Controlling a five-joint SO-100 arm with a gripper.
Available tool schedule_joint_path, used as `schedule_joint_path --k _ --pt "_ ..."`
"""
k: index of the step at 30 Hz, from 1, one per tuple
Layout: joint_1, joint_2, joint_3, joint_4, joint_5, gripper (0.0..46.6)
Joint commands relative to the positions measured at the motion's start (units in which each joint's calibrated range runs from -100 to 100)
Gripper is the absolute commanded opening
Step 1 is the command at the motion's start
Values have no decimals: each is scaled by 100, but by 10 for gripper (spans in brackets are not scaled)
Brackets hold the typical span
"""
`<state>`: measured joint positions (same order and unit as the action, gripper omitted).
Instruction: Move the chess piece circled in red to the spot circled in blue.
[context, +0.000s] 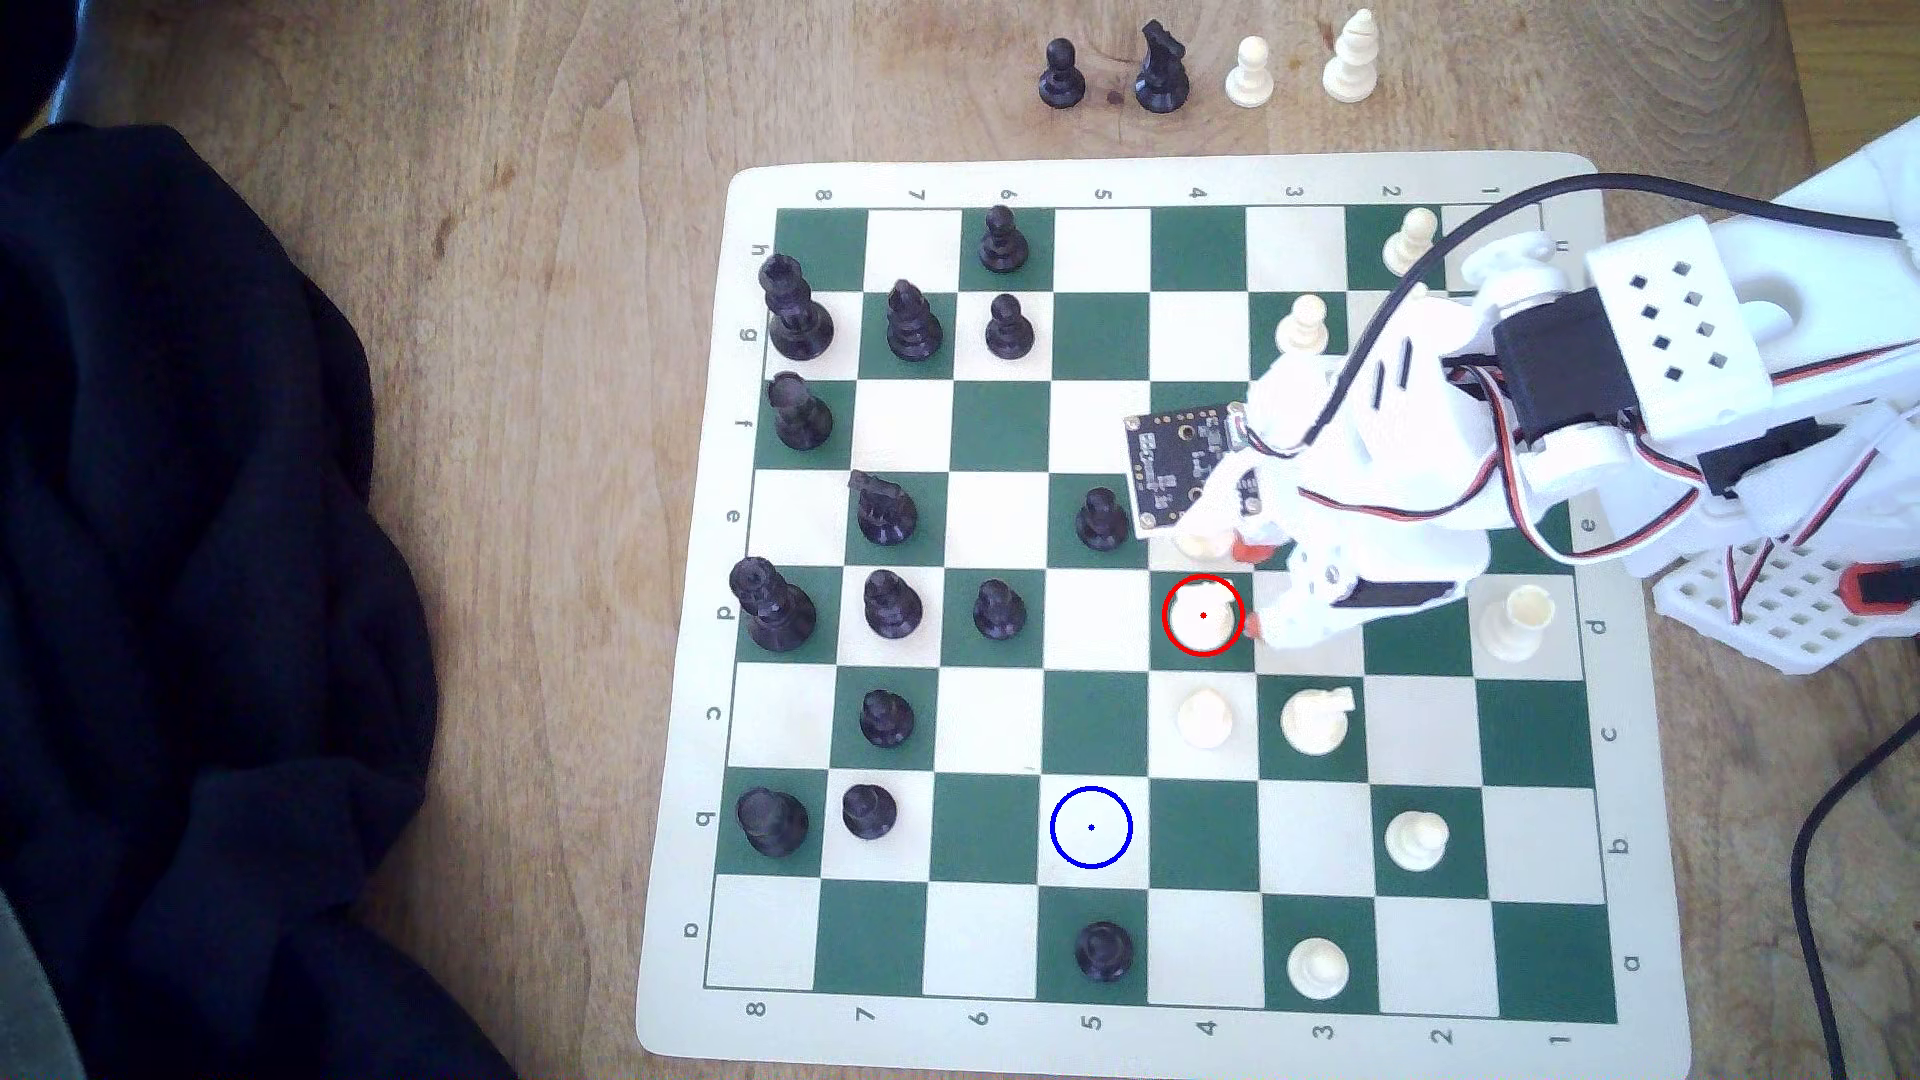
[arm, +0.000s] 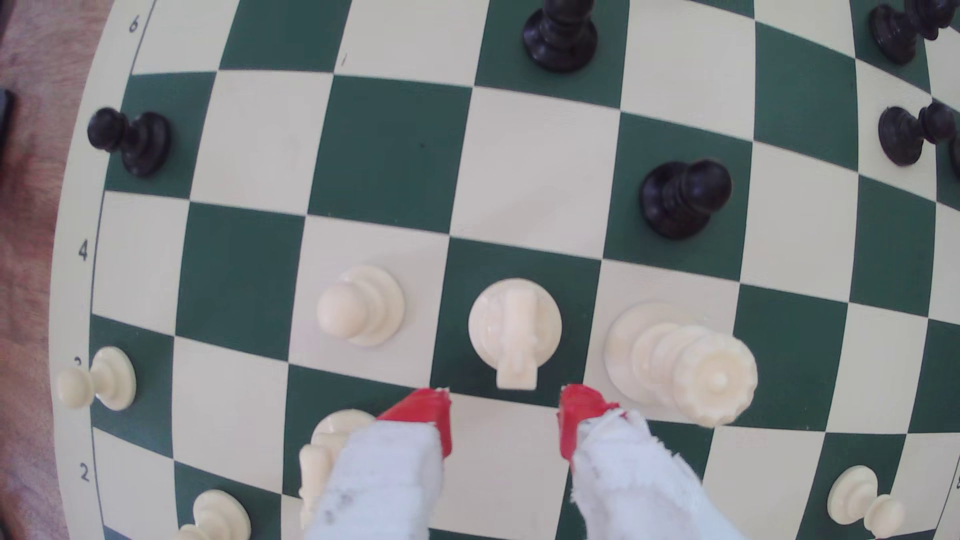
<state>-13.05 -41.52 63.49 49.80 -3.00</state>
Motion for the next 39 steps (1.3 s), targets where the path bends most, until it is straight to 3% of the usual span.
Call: schedule_joint_path --k 1,23,27,32,39 --pt "-60 43 -519 -295 -49 114" --pt "11 849 -456 -1098 -54 91" --pt "-5 951 -510 -1123 -54 73" --pt "-67 1053 -501 -1123 -112 3" --pt "-185 807 -828 -713 -205 3"
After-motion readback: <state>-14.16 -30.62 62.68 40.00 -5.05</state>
